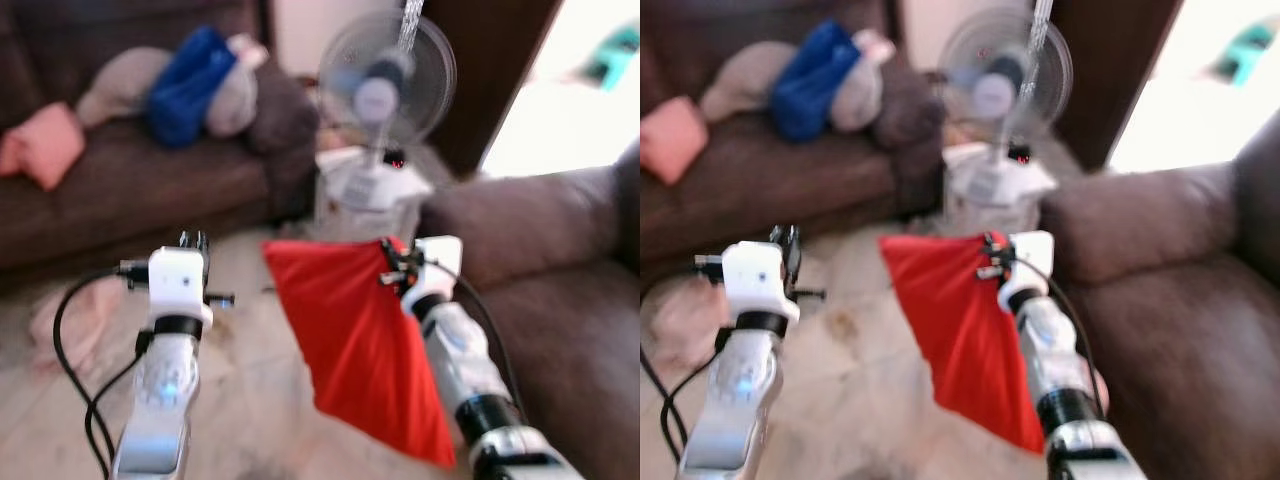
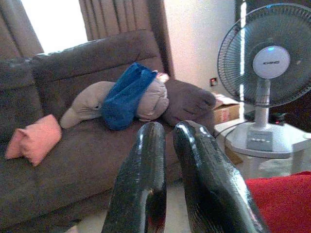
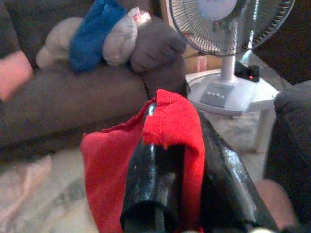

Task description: Move the pillow to the sofa from floor

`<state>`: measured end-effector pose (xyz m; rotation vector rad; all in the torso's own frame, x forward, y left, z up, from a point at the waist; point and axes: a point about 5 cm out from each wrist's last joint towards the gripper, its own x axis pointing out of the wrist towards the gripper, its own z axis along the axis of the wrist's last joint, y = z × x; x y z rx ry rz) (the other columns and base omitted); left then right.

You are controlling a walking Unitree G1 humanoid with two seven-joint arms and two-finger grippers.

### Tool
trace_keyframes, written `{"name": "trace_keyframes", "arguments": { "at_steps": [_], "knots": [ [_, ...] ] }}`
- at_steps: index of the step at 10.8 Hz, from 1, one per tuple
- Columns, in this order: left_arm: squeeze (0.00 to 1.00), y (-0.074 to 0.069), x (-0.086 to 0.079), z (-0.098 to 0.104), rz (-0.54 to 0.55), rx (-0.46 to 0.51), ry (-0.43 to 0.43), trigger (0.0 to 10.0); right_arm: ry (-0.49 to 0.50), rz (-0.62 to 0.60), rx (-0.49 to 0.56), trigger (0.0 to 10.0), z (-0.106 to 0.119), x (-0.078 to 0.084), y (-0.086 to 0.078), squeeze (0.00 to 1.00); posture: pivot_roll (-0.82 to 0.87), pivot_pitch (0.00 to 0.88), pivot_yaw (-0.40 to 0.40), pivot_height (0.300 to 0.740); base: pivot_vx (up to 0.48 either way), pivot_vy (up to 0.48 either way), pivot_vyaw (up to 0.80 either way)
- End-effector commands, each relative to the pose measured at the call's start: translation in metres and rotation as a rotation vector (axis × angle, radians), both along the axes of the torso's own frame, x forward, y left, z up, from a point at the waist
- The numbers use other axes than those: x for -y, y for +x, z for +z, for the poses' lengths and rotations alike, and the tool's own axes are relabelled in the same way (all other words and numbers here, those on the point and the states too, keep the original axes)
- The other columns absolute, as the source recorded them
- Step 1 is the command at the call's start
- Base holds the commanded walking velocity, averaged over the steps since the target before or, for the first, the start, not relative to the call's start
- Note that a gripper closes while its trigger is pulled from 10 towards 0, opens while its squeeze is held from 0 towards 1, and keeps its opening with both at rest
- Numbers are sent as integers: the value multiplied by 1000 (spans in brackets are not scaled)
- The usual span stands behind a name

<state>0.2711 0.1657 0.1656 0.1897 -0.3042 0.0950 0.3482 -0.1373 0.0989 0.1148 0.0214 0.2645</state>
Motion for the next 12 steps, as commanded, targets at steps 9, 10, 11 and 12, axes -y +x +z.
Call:
{"name": "trace_keyframes", "arguments": {
  "at_steps": [9,10,11,12],
  "knots": [
    [0,-1,-3,-6,-31,-44,-58,10000,19,224,95,10000,41,-19,20,0,159,67,-39,740,0,0,0],
    [0,-2,-4,-9,-28,-56,-75,10000,38,252,99,10000,43,-20,20,0,162,67,-37,740,0,0,0],
    [0,-3,-6,-14,-37,-84,-73,10000,16,370,114,10000,43,-24,16,0,160,75,-33,740,0,0,0],
    [0,-3,-8,-14,-36,-91,-58,10000,1,434,110,10000,44,-22,14,0,161,82,-33,740,0,0,0]
  ]
}}
